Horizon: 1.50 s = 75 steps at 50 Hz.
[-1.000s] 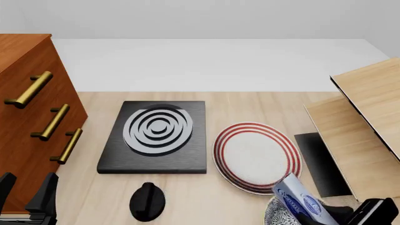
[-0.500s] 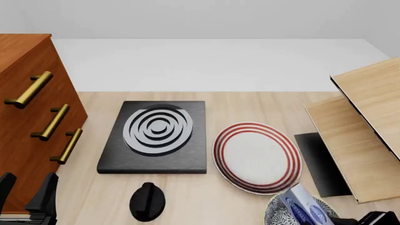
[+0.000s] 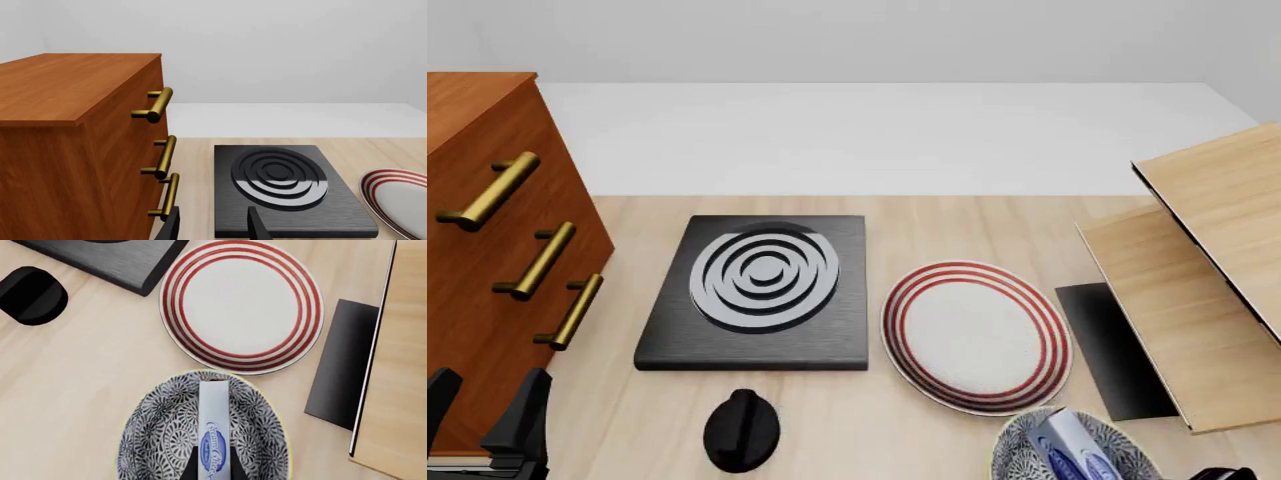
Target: Pick up the cream cheese and put it in the bowl.
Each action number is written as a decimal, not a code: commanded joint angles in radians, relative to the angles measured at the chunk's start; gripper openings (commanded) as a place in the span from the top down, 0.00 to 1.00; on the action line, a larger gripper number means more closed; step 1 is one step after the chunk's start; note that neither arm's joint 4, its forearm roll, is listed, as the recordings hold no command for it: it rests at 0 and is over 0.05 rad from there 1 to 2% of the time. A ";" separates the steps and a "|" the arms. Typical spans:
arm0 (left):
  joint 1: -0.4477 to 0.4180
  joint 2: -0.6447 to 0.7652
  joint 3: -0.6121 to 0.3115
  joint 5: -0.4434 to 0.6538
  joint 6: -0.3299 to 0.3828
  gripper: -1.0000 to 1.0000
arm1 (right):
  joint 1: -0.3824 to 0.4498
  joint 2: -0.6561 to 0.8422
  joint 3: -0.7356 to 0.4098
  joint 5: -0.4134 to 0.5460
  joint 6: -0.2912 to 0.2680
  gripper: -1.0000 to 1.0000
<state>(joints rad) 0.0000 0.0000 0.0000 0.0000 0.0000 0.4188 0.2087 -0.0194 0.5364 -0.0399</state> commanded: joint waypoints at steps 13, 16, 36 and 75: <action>0.000 0.000 0.000 0.000 0.000 0.00 | 0.002 -0.037 0.019 0.027 0.031 1.00; 0.000 0.000 0.000 0.000 0.000 0.00 | 0.002 -0.040 0.019 0.029 0.032 1.00; 0.000 0.000 0.000 0.000 0.000 0.00 | 0.023 -0.023 0.018 0.008 0.041 0.00; 0.000 0.000 0.000 0.000 0.000 0.00 | 0.043 -0.033 -0.246 0.157 -0.021 0.00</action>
<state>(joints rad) 0.0000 0.0000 0.0000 0.0000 0.0000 0.4615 0.1797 -0.1981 0.6547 -0.0440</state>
